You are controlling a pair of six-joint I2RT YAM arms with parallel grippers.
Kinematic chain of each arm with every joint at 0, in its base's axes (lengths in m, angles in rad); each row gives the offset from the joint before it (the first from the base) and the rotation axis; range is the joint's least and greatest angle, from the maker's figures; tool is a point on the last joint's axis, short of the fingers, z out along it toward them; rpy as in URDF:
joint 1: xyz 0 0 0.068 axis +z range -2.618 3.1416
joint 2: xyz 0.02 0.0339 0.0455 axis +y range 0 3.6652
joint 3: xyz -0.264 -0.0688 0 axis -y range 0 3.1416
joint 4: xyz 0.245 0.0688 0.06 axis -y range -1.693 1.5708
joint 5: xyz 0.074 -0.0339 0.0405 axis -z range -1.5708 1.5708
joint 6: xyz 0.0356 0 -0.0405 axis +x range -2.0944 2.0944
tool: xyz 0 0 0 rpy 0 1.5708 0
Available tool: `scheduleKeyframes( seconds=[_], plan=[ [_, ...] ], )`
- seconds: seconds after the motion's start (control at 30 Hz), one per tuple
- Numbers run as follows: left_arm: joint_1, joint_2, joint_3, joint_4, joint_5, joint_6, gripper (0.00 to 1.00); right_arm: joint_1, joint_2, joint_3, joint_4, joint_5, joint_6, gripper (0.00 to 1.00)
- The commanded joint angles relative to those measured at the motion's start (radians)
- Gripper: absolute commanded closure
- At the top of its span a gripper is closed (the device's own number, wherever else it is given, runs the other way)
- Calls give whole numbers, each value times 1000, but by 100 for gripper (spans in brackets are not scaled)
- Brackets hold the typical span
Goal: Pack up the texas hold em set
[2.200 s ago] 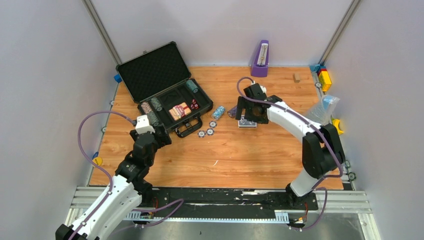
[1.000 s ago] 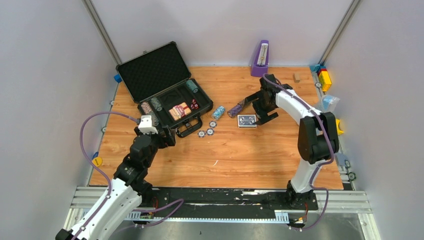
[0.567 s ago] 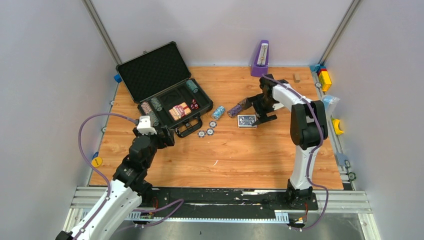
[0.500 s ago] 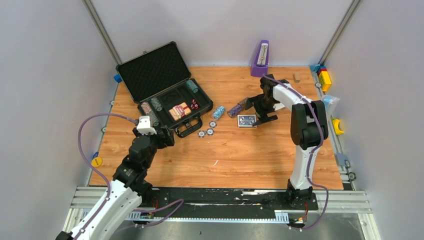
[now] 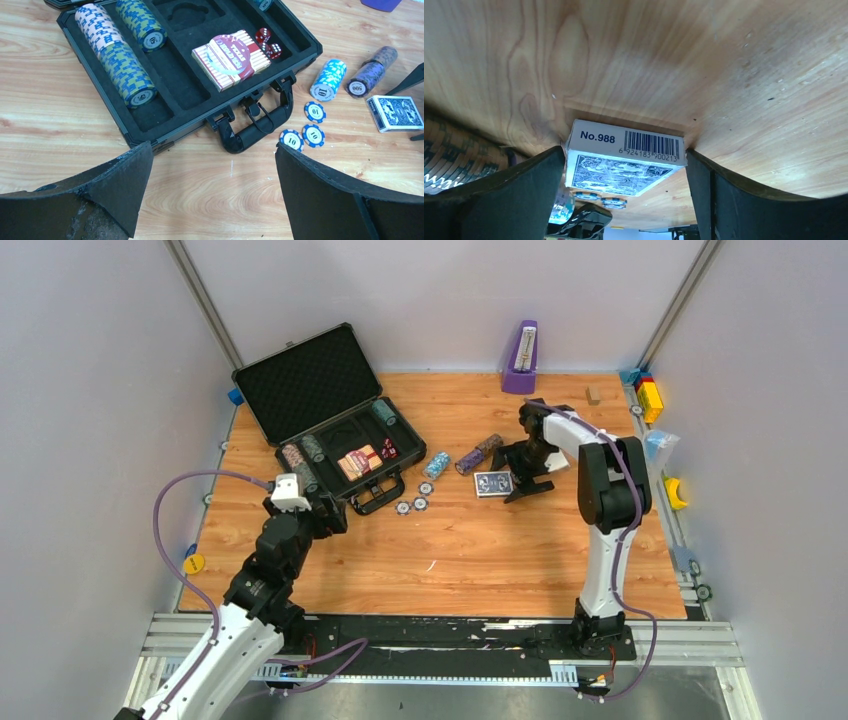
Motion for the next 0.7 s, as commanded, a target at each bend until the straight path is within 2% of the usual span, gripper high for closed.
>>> scheduleKeyframes(
  seconds=[0.0,0.1,0.27,0.33,0.5,0.57,0.67],
  plan=[
    [5,-13,1,0,-15,-10,0,8,0,-41,-41,17,210,12],
    [5,-19,0,-2,-16,-10,0,8,-36,-61,-32,41,204,33],
    [5,-21,-1,2,0,-4,0,14,-184,-133,-15,106,147,49],
    [5,-16,-1,12,24,2,0,22,-250,-172,25,104,78,62],
    [5,-6,1,39,93,28,0,30,-404,-241,122,84,-179,64],
    [5,-5,-6,67,141,39,0,40,-478,-283,229,34,-338,66],
    [5,17,-17,122,227,44,1,45,-585,-364,353,-40,-481,72]
  ],
)
